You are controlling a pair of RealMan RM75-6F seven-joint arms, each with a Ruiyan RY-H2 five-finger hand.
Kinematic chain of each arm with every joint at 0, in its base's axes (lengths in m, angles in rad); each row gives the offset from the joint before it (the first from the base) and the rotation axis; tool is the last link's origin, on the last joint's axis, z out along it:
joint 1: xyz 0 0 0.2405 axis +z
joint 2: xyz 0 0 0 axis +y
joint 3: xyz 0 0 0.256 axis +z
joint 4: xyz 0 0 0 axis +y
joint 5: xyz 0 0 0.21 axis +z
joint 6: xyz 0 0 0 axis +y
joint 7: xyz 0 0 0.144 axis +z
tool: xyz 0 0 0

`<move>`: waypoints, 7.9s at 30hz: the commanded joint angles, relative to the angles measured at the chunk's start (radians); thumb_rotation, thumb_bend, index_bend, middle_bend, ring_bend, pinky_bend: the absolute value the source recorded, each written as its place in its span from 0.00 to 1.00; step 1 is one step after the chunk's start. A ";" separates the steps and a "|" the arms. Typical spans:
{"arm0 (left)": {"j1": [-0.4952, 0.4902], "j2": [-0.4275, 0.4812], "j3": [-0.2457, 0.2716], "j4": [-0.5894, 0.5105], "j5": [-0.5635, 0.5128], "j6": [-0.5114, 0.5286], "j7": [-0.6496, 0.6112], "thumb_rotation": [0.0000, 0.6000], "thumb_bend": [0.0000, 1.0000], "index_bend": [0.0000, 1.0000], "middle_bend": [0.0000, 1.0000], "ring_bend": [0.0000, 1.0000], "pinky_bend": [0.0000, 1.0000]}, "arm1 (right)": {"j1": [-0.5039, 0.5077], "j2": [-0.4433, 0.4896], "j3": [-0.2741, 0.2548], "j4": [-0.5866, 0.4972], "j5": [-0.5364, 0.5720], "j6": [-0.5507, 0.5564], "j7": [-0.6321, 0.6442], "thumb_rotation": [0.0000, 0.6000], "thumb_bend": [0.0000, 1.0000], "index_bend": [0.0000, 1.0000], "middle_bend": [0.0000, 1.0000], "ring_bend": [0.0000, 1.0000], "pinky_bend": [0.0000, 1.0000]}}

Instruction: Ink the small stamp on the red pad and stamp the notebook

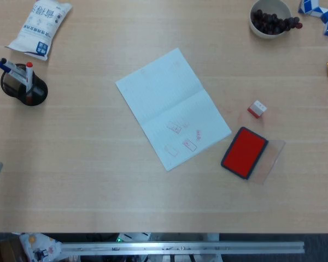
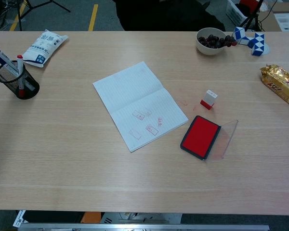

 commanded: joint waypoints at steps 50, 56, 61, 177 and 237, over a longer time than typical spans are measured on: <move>0.019 -0.006 0.009 0.010 -0.004 0.014 -0.013 1.00 0.12 0.02 0.17 0.20 0.12 | 0.496 -0.240 0.065 0.060 0.412 -0.473 -0.393 1.00 0.26 0.52 0.34 0.19 0.29; 0.016 -0.005 0.009 0.009 -0.003 0.009 -0.013 1.00 0.12 0.02 0.17 0.20 0.12 | 0.544 -0.320 0.043 0.127 0.481 -0.472 -0.455 1.00 0.19 0.52 0.34 0.19 0.29; 0.015 -0.005 0.009 0.007 -0.001 0.007 -0.010 1.00 0.12 0.02 0.17 0.20 0.12 | 0.576 -0.367 0.027 0.161 0.523 -0.468 -0.495 1.00 0.16 0.49 0.34 0.19 0.29; 0.011 -0.008 0.003 0.031 -0.033 -0.013 -0.015 1.00 0.12 0.02 0.16 0.20 0.12 | 0.703 -0.437 -0.123 0.080 0.413 -0.392 -0.590 1.00 0.41 0.68 0.48 0.28 0.29; 0.013 -0.012 0.009 0.047 -0.044 -0.025 -0.027 1.00 0.12 0.02 0.16 0.20 0.12 | 0.627 -0.504 -0.195 0.166 0.221 -0.432 -0.642 1.00 0.42 0.71 0.51 0.32 0.29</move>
